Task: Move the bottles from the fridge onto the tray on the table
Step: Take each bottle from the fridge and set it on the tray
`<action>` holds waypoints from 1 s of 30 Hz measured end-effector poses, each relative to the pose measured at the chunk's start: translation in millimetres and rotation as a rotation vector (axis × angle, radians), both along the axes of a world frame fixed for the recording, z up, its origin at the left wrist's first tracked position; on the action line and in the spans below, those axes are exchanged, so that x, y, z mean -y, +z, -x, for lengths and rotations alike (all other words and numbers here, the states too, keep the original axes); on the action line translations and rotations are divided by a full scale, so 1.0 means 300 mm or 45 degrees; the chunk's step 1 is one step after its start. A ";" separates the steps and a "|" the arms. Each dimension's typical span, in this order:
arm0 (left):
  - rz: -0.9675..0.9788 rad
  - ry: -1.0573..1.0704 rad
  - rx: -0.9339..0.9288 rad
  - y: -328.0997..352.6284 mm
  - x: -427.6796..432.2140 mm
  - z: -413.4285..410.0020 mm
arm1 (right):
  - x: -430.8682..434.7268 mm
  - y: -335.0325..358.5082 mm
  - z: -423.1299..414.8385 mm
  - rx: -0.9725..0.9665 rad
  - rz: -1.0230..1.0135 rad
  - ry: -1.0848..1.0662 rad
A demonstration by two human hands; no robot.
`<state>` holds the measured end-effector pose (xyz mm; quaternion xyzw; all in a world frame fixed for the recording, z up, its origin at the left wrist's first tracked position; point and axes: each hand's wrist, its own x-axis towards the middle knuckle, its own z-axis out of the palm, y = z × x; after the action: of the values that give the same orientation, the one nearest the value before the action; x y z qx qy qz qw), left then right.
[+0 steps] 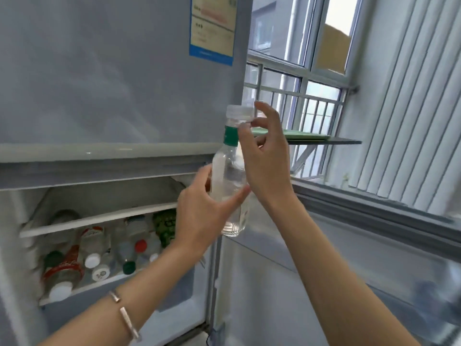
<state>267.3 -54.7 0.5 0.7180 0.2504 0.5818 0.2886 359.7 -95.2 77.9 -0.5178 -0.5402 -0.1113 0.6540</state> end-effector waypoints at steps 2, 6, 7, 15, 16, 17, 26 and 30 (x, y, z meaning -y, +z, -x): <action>0.025 -0.104 0.001 0.100 0.004 -0.071 | 0.059 0.080 -0.069 -0.094 0.036 -0.011; 0.082 -0.383 0.043 0.320 0.012 -0.188 | 0.214 0.219 -0.179 -0.159 0.381 -0.014; 0.076 -0.416 0.025 0.374 0.013 -0.213 | 0.235 0.245 -0.191 -0.158 0.523 0.023; 0.139 -0.610 -0.059 0.697 -0.030 -0.335 | 0.153 0.473 -0.314 -0.169 0.820 -0.242; 0.123 -0.603 -0.059 0.721 -0.048 -0.356 | 0.132 0.497 -0.335 -0.162 0.807 -0.271; 0.119 -0.596 -0.059 0.739 -0.060 -0.371 | 0.113 0.514 -0.358 -0.183 0.786 -0.277; 0.372 -0.587 -0.162 0.752 -0.307 -0.634 | -0.184 0.652 -0.687 -0.305 0.758 0.007; 0.376 -0.308 -0.115 0.720 -0.448 -0.743 | -0.410 0.670 -0.808 -0.368 0.777 0.187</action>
<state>490.2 79.7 216.5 0.7180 0.2577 0.4671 0.4470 602.2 27.9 279.0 -0.6596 -0.4862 0.1772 0.5451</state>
